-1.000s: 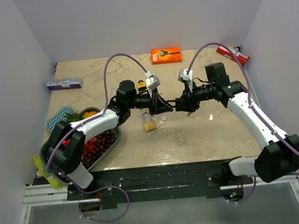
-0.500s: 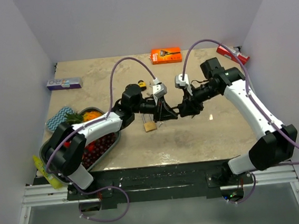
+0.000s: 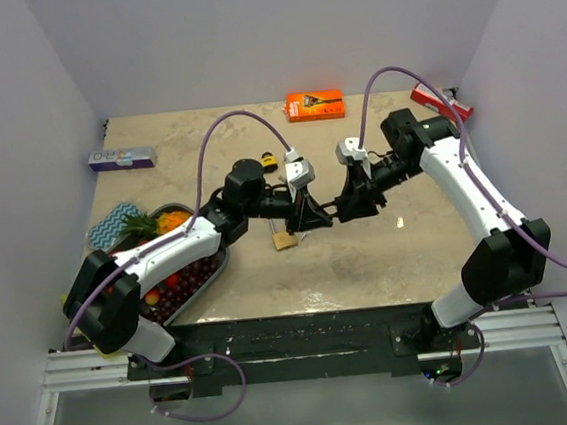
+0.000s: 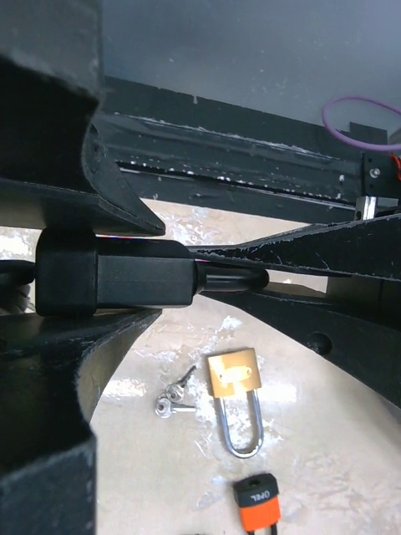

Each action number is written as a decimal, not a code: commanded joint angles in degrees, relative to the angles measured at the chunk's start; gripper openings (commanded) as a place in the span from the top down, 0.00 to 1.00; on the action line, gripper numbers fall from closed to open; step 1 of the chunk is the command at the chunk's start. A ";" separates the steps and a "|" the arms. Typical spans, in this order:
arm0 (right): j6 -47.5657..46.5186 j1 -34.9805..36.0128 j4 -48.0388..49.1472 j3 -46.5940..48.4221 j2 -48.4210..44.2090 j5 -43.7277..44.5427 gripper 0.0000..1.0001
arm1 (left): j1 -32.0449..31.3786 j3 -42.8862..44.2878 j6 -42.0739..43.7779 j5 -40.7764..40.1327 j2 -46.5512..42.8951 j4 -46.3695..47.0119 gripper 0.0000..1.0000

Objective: Lock with the key
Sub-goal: Lock the lock.

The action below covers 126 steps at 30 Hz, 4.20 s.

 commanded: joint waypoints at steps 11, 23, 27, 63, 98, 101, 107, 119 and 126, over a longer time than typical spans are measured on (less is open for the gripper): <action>6.94 -0.81 11.19 -0.42 -1.15 -6.72 1.00 | 6.91 18.01 9.19 3.80 1.44 -4.34 0.82; 84.04 -3.45 87.84 -20.89 -12.75 -4.38 1.00 | 16.59 14.05 -14.03 4.50 1.70 10.79 0.38; 99.65 -3.36 103.54 -25.02 -14.07 0.37 1.00 | 16.59 10.28 -24.82 3.27 2.57 17.37 0.35; 102.09 0.86 99.39 -26.61 -14.68 5.04 0.42 | 16.14 9.92 -43.84 -1.04 8.64 40.86 1.00; 78.52 -2.66 76.51 -21.60 -10.21 -0.76 0.54 | 18.00 6.49 -44.45 4.68 5.74 41.74 1.00; 77.82 -1.70 75.64 -21.16 -9.50 -0.50 0.61 | 17.65 6.49 -44.54 4.50 5.66 42.00 1.00; 72.64 -1.52 69.14 -20.02 -9.24 -1.55 1.00 | 18.35 6.14 -43.40 3.89 5.22 41.12 1.00; 59.80 -1.52 53.05 -23.43 -9.85 -3.84 1.00 | 25.20 17.29 -41.12 2.74 11.28 39.98 1.00; 65.39 -1.52 58.21 -28.62 -9.41 -3.58 1.00 | 25.73 17.04 -42.87 2.22 11.02 39.37 1.00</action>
